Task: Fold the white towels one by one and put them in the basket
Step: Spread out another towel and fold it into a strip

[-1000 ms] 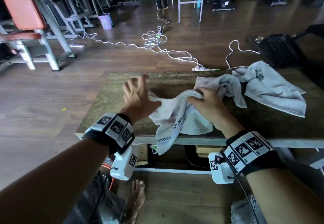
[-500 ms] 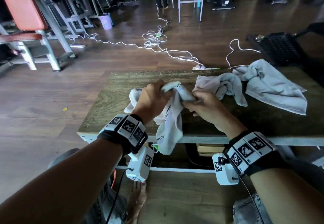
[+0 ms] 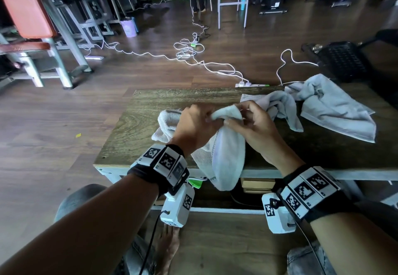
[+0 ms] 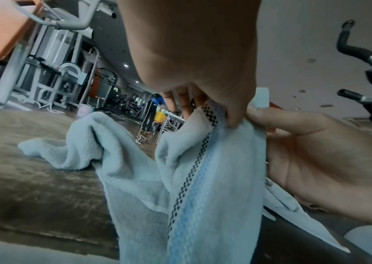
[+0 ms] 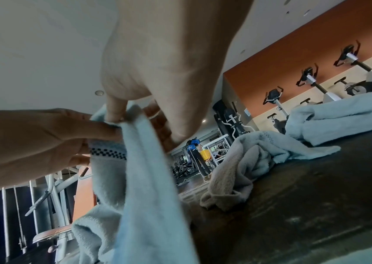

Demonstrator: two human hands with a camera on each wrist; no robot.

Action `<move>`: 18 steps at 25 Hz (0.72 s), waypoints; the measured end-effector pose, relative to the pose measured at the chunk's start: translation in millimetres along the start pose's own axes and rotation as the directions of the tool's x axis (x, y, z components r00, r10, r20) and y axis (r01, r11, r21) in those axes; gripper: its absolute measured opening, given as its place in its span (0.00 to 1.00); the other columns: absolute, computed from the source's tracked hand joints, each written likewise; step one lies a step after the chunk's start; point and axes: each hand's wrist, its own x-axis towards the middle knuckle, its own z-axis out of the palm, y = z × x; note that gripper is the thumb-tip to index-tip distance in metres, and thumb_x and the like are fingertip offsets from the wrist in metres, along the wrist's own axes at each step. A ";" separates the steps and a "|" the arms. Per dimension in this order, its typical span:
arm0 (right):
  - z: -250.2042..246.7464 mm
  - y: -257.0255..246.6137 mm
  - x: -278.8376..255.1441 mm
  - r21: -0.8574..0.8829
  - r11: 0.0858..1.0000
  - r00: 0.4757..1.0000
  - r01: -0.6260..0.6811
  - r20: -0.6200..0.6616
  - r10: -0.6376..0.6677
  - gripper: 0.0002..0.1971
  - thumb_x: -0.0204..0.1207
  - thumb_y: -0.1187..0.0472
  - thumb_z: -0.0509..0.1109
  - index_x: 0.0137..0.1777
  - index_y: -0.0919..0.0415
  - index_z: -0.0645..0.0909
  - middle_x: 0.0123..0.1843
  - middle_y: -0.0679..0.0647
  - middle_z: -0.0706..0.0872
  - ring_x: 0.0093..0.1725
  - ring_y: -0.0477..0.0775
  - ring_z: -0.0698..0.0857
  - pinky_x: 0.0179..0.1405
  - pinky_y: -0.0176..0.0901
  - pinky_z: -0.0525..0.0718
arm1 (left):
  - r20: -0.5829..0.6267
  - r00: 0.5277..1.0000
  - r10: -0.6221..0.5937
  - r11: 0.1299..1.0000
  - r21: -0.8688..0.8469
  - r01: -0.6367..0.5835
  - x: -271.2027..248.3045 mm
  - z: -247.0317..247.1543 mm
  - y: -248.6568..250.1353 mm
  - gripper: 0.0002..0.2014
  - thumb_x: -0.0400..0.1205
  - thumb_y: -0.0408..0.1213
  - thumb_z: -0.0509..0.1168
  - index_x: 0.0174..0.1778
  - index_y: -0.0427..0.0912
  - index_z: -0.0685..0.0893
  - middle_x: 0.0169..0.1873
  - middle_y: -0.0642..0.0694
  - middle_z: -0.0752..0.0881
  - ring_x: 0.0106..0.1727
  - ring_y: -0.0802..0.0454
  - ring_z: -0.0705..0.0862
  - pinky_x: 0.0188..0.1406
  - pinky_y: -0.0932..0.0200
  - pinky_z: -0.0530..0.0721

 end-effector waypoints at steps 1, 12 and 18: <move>-2.1 4.8 1.5 -0.055 0.998 0.997 -0.042 0.064 0.046 0.15 0.73 0.55 0.81 0.57 0.55 0.83 0.50 0.53 0.92 0.50 0.50 0.90 0.48 0.46 0.87 | -0.023 0.999 -0.041 0.999 -0.029 0.040 -0.1 -2.6 1.5 0.09 0.73 0.41 0.71 0.33 0.38 0.85 0.25 0.44 0.85 0.27 0.45 0.82 0.27 0.56 0.80; 7.9 6.9 -1.9 -0.297 0.932 0.974 0.208 0.147 -0.171 0.05 0.85 0.66 0.67 0.51 0.63 0.84 0.38 0.63 0.81 0.35 0.49 0.76 0.35 0.38 0.71 | -0.017 0.993 -0.116 0.973 0.198 0.117 3.6 -14.9 -22.2 0.32 0.64 0.48 0.76 0.64 0.53 0.75 0.61 0.47 0.77 0.57 0.48 0.72 0.56 0.52 0.72; 6.7 7.0 -4.1 -0.450 0.878 0.975 0.161 0.212 -0.070 0.10 0.82 0.60 0.70 0.40 0.61 0.78 0.30 0.53 0.76 0.28 0.45 0.71 0.28 0.38 0.67 | -0.161 0.967 -0.196 0.977 0.055 0.207 1.3 -42.0 -25.3 0.10 0.71 0.45 0.65 0.41 0.52 0.91 0.31 0.50 0.90 0.36 0.49 0.87 0.44 0.52 0.85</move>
